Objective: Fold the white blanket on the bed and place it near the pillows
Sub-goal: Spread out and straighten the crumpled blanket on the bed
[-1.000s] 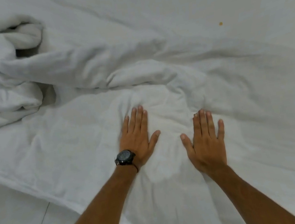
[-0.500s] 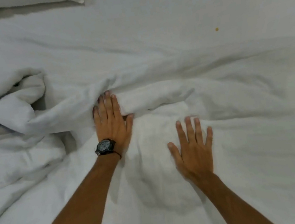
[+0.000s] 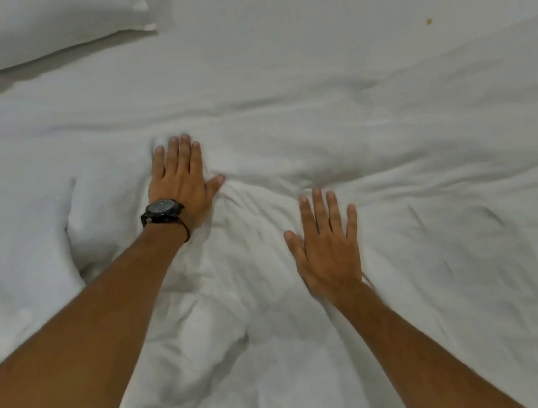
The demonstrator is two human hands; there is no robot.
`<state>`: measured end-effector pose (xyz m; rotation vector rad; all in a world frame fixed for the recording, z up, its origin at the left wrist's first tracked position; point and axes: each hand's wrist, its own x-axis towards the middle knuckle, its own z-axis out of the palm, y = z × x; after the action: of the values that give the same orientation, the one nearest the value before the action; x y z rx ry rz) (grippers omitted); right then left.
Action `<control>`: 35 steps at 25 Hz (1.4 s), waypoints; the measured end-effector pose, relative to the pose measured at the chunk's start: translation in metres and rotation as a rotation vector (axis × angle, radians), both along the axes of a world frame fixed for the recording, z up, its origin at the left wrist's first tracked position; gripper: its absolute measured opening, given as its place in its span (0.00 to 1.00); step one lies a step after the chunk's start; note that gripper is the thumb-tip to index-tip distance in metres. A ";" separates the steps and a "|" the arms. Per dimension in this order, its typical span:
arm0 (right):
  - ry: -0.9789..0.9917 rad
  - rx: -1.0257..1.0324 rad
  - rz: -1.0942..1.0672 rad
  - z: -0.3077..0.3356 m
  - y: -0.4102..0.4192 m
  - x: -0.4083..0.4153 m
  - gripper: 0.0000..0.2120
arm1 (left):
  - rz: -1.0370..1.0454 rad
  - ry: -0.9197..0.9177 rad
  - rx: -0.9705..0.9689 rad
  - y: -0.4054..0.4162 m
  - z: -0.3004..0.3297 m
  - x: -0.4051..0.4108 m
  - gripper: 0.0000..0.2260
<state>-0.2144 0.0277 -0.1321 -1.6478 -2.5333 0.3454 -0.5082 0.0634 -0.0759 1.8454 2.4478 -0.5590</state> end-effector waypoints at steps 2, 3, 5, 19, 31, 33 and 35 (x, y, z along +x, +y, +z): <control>0.006 -0.007 -0.023 0.001 -0.005 -0.005 0.35 | 0.045 -0.088 0.005 0.004 -0.004 -0.006 0.41; 0.019 -0.005 -0.043 0.000 -0.008 -0.006 0.35 | 0.056 -0.130 0.002 0.008 -0.005 -0.007 0.42; 0.039 0.039 -0.075 0.000 -0.012 -0.007 0.31 | 0.125 -0.187 0.019 0.020 -0.002 -0.006 0.42; 0.174 -0.015 -0.021 0.002 -0.055 -0.028 0.29 | 0.218 -0.302 0.208 0.005 -0.006 -0.013 0.24; 0.067 -0.104 0.021 0.010 -0.157 -0.063 0.38 | -0.248 -0.266 -0.156 -0.159 -0.014 -0.029 0.42; 0.040 -0.080 -0.058 0.011 -0.177 -0.086 0.38 | -0.255 -0.315 -0.207 -0.183 -0.012 -0.059 0.43; 0.018 -0.039 -0.087 0.006 -0.196 -0.111 0.35 | -0.289 -0.367 -0.200 -0.198 -0.015 -0.072 0.45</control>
<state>-0.3250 -0.1682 -0.1256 -1.7536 -2.4485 0.4012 -0.5798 -0.1351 -0.0908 2.0165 1.8450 -0.4097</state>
